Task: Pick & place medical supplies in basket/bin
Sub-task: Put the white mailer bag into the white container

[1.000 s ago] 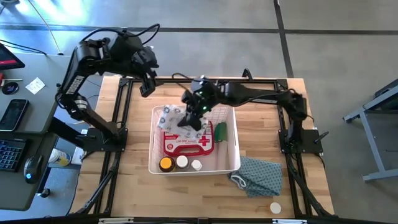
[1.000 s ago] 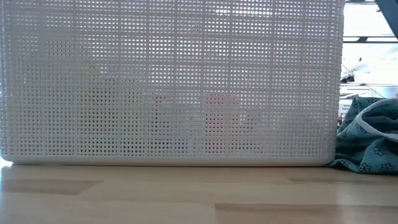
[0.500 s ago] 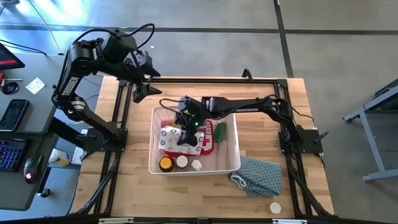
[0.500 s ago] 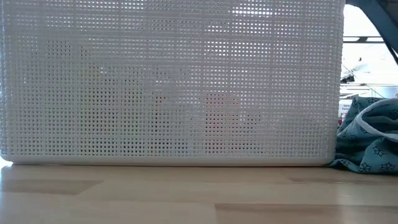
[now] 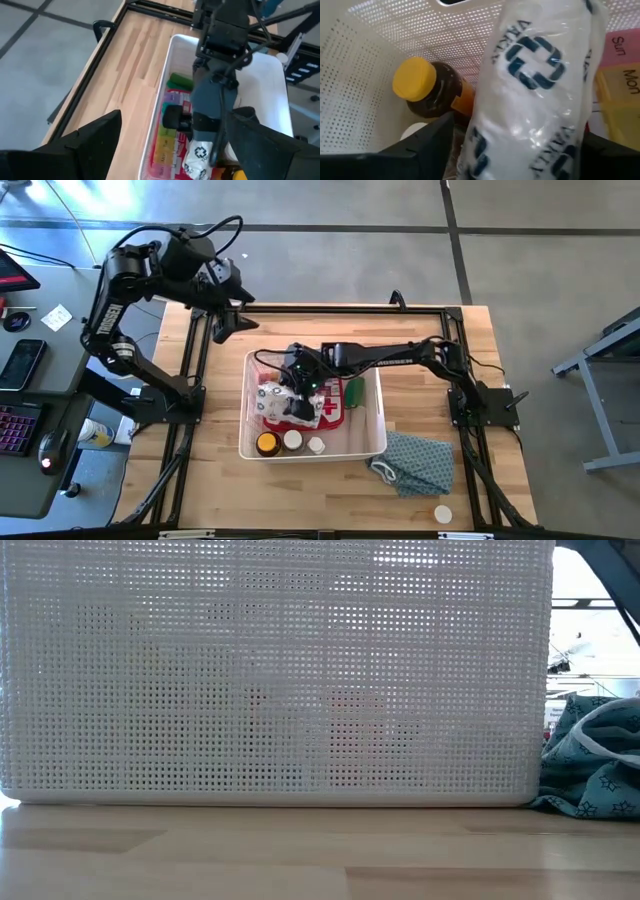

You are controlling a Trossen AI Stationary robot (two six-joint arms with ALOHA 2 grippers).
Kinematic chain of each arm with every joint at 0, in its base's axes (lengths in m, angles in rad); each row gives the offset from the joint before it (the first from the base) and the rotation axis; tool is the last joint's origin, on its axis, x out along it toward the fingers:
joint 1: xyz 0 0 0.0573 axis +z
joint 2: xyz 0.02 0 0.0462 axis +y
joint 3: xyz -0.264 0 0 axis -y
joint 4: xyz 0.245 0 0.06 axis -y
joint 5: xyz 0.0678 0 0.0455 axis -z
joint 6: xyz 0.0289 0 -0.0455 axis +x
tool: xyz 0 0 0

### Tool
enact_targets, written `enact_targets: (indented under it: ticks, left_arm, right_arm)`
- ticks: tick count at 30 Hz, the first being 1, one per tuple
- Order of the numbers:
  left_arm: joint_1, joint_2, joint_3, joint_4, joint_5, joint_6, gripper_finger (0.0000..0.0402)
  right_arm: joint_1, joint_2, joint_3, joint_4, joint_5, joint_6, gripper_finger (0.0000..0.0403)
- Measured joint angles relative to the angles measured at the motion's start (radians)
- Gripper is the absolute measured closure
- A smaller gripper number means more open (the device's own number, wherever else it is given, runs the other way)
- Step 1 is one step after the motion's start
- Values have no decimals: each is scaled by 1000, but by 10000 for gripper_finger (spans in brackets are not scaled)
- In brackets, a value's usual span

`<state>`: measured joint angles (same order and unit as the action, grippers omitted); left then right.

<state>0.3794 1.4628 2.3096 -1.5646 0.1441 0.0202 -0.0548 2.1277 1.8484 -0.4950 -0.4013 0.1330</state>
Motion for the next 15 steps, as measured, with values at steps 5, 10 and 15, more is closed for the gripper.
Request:
enact_targets:
  ticks: [5, 10, 15]
  left_arm:
    - [0, 1, 0, 0, -4, -33, 16]
    - [0, 1, 0, -3, -5, -99, 16]
    - [0, 1, 0, -7, -9, -167, 16]
  right_arm:
    - [8, -4, 0, 3, 11, -2, 117]
    - [2, -20, 16, -1, 17, -22, 121]
    - [-15, -29, 81, 0, 35, -48, 120]
